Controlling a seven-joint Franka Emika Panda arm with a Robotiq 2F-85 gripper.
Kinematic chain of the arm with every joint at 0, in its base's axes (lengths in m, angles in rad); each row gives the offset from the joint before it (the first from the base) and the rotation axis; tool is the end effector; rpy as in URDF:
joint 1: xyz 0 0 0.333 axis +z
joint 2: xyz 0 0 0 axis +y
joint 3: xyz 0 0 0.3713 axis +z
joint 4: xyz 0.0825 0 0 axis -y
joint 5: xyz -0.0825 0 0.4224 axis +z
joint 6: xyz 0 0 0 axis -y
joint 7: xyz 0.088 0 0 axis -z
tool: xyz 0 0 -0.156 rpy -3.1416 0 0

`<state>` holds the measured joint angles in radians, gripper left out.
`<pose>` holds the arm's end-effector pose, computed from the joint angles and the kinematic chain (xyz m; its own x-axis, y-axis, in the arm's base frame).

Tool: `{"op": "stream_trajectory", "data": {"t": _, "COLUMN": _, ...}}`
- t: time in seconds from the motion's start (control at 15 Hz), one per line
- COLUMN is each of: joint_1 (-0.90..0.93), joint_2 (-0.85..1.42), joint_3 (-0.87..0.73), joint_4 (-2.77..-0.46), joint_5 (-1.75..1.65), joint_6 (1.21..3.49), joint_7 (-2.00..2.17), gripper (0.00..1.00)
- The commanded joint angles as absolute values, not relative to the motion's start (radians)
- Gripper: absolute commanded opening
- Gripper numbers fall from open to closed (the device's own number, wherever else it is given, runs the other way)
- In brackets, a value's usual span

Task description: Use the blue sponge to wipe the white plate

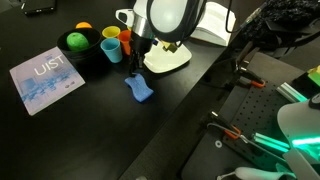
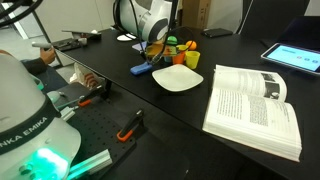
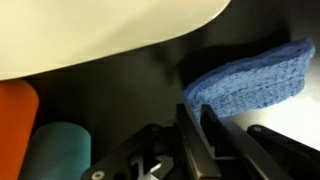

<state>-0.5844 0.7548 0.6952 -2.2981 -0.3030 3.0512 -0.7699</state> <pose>0.5652 0.1237 0.0855 0.5068 0.7525 0.4206 0.8494 -0.5191 -0.0949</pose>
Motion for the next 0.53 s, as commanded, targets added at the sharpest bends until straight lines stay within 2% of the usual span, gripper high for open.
{"op": "stream_trajectory", "data": {"t": 0.0, "joint_1": -0.565, "joint_2": 0.769, "joint_3": 0.687, "joint_4": -2.269, "joint_5": -0.298, "joint_6": 3.068, "joint_7": -0.805, "gripper": 0.55}}
{"op": "stream_trajectory", "data": {"t": 0.07, "joint_1": -0.567, "joint_2": 0.769, "joint_3": 0.691, "joint_4": -2.265, "joint_5": -0.296, "joint_6": 3.066, "joint_7": -0.809, "gripper": 0.62}}
{"op": "stream_trajectory", "data": {"t": 0.13, "joint_1": -0.570, "joint_2": 0.756, "joint_3": 0.688, "joint_4": -2.287, "joint_5": -0.284, "joint_6": 3.054, "joint_7": -0.795, "gripper": 0.45}}
{"op": "stream_trajectory", "data": {"t": 0.27, "joint_1": -0.568, "joint_2": 0.756, "joint_3": 0.688, "joint_4": -2.281, "joint_5": -0.284, "joint_6": 3.054, "joint_7": -0.799, "gripper": 0.59}}
{"op": "stream_trajectory", "data": {"t": 0.47, "joint_1": -0.568, "joint_2": 0.756, "joint_3": 0.688, "joint_4": -2.280, "joint_5": -0.284, "joint_6": 3.054, "joint_7": -0.801, "gripper": 0.61}}
